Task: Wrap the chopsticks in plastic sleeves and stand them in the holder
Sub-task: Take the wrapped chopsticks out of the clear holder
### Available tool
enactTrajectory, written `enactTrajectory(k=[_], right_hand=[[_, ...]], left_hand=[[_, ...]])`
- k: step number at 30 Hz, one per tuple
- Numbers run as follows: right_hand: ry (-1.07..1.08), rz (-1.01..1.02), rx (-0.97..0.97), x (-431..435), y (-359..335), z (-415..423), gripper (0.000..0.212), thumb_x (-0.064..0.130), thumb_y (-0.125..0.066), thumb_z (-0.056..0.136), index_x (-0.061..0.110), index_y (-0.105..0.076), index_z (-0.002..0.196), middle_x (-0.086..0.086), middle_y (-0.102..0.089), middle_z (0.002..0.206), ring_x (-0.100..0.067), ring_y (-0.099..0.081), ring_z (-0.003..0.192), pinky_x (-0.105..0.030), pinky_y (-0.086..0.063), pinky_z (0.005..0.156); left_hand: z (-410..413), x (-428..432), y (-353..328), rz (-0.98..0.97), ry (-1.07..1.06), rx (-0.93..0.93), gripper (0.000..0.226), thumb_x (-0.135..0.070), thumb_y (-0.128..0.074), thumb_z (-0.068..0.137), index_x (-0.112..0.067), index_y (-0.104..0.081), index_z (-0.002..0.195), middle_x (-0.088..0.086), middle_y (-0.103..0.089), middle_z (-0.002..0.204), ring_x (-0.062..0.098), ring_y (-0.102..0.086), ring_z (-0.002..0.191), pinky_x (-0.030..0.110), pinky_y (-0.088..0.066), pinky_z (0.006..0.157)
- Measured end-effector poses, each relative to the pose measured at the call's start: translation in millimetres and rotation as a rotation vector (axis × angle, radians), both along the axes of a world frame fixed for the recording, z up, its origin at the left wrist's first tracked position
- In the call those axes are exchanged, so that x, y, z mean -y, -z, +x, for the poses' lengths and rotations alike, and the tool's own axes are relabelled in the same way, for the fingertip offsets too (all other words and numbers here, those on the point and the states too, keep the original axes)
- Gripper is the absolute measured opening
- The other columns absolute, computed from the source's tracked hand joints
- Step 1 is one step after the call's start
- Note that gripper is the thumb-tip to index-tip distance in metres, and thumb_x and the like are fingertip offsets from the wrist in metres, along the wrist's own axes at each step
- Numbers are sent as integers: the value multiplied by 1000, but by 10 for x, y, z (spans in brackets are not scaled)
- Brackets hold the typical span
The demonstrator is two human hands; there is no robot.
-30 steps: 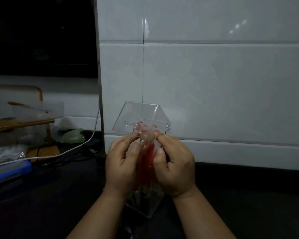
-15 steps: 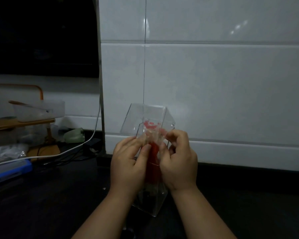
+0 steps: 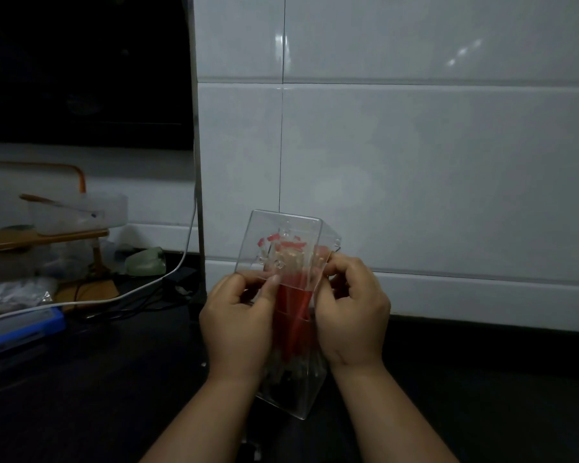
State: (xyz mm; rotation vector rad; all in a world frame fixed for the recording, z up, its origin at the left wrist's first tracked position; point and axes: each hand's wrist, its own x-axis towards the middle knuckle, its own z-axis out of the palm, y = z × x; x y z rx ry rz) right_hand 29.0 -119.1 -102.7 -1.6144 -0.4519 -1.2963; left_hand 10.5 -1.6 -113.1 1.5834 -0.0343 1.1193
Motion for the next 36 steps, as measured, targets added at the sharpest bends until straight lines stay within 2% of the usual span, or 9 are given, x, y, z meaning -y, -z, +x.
enactTrajectory(k=[6,10,14,17,22,25,29,32,36], right_hand=[[125,-9,16,30,-1,54,17,1,-71,78,16,-62,78,5,-53,92,-5,-48,73,-16,-42,62],[-81,120,-140,10,-14,55,22,4,-69,86,24,-60,81,4,-61,84,-10,-57,71,-21,-49,62],[-213,297,-259,57,-9,141,17,7,-60,91,20,-72,90,-2,-71,89,-17,-66,83,-34,-57,75],[-387,509,-353,98,-25,151,29,3,-47,95,14,-74,94,-7,-74,90,-23,-67,82,-28,-56,69],[-485,506,-395,104,-27,151,24,14,-52,98,7,-73,107,-10,-75,98,-26,-72,95,-40,-58,82],[-465,512,-383,107,-25,140,23,13,-52,100,8,-75,104,-8,-76,94,-26,-72,93,-38,-59,80],[-428,478,-382,105,-11,146,26,26,-54,96,11,-73,103,-6,-75,95,-22,-71,91,-39,-60,78],[-434,474,-354,101,-22,96,35,32,-41,103,14,-71,103,-1,-74,91,-10,-69,82,-19,-54,64],[-406,411,-303,37,-4,87,51,64,-42,88,25,-66,110,0,-69,109,-10,-66,100,-24,-54,83]], left_hand=[[-31,23,-46,-8,-6,8,25,-11,-80,79,-29,-66,71,-4,-59,86,-6,-59,78,3,-41,68],[-1,7,-16,-52,-5,-23,26,-16,-81,77,-24,-57,71,-1,-57,84,5,-57,72,10,-43,65],[-23,23,-35,-141,96,-18,32,-17,-81,79,-27,-51,84,-4,-62,83,-1,-59,68,11,-44,61],[-43,37,-32,-34,109,-14,27,-16,-77,84,-36,-59,86,-15,-68,84,-1,-63,75,9,-46,62],[-61,44,-31,-41,163,-35,20,-14,-77,85,-32,-67,86,-21,-70,85,-1,-67,76,12,-51,64],[-51,12,-27,-88,198,-41,23,-10,-77,84,-31,-70,89,-17,-73,85,3,-70,77,19,-57,67],[-39,-12,-16,-123,259,-37,27,-6,-75,85,-32,-70,90,-13,-74,86,6,-71,78,22,-58,66],[-4,-41,-4,-162,307,-30,23,-6,-75,84,-28,-72,91,-7,-76,87,11,-73,82,25,-58,68],[35,-58,18,-195,343,-30,32,4,-70,83,-27,-77,85,5,-76,88,21,-73,85,35,-59,72]])
